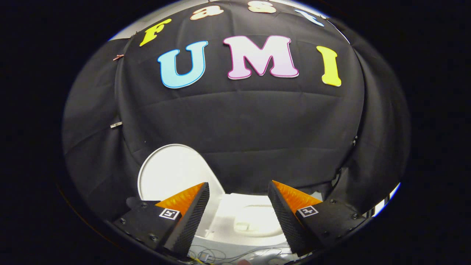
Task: Open the toilet lid.
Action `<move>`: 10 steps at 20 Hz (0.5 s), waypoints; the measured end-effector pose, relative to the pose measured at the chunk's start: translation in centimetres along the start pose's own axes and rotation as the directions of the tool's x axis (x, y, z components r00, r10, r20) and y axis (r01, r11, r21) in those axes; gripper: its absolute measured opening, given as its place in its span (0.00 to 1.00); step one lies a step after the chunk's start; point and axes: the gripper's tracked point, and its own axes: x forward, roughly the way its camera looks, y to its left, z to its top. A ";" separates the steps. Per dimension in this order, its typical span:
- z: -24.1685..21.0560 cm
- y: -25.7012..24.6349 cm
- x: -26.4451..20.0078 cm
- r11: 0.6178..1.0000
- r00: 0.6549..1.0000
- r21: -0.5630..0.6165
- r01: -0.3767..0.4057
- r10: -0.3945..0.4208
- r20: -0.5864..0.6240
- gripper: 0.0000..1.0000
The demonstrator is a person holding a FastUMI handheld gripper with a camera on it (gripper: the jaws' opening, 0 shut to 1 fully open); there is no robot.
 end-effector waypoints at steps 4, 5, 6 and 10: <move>-1.4 -3.9 -0.1 1.000 0.996 -0.017 -0.018 0.019 0.083 1.00; -2.3 -4.9 0.1 1.000 0.996 -0.016 -0.015 0.017 0.084 0.99; -3.2 -6.1 0.3 1.000 0.996 -0.015 -0.002 0.003 0.085 0.99; -6.5 -9.6 1.5 0.999 0.994 -0.016 0.029 -0.027 0.101 1.00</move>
